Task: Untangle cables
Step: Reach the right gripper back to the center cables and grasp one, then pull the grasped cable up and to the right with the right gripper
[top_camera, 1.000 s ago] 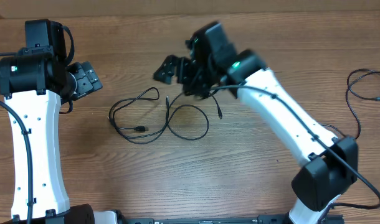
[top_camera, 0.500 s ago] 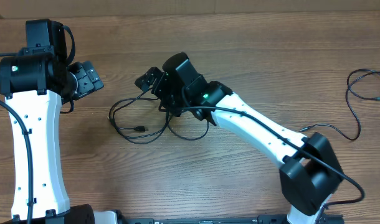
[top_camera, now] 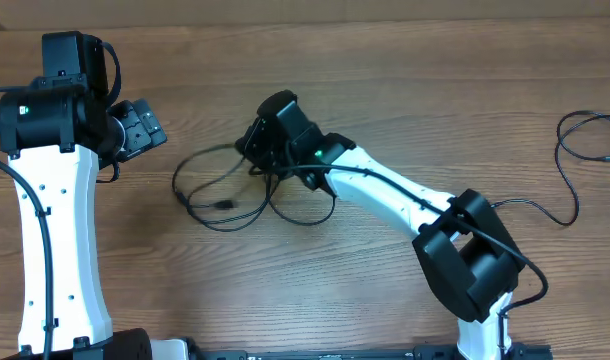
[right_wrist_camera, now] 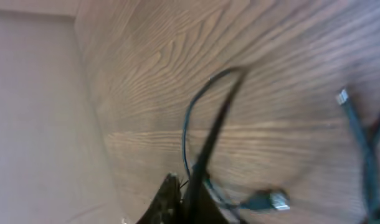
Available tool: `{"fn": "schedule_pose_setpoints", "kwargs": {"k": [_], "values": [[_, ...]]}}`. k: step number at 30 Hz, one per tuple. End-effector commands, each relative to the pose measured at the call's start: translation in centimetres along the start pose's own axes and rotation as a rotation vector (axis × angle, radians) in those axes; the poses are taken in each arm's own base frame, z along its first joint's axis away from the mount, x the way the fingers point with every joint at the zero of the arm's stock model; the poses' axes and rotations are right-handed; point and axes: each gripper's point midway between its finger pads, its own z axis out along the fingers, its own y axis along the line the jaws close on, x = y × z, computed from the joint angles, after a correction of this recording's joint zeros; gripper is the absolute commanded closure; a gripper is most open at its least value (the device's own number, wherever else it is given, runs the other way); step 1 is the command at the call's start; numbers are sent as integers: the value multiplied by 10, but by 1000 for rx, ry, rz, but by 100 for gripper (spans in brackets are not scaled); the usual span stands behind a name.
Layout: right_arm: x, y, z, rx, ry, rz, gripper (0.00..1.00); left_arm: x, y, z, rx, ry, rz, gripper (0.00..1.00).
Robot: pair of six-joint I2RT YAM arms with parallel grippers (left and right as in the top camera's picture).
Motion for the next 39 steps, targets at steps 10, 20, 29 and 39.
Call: {"fn": "schedule_pose_setpoints", "kwargs": {"k": [10, 20, 29, 39], "values": [[-124, -34, -154, 199, -140, -345, 96, -3, 0, -9, 17, -26, -21, 6], [-218, -19, -372, 330, -498, -382, 96, -5, -1, -9, 22, -35, -22, 6], [-255, 2, -510, 344, -858, -371, 96, -8, -12, -10, 80, -38, -23, 5], [-261, -89, -581, 785, -1070, -42, 96, -8, -18, -10, 113, -30, -8, 4]]}}
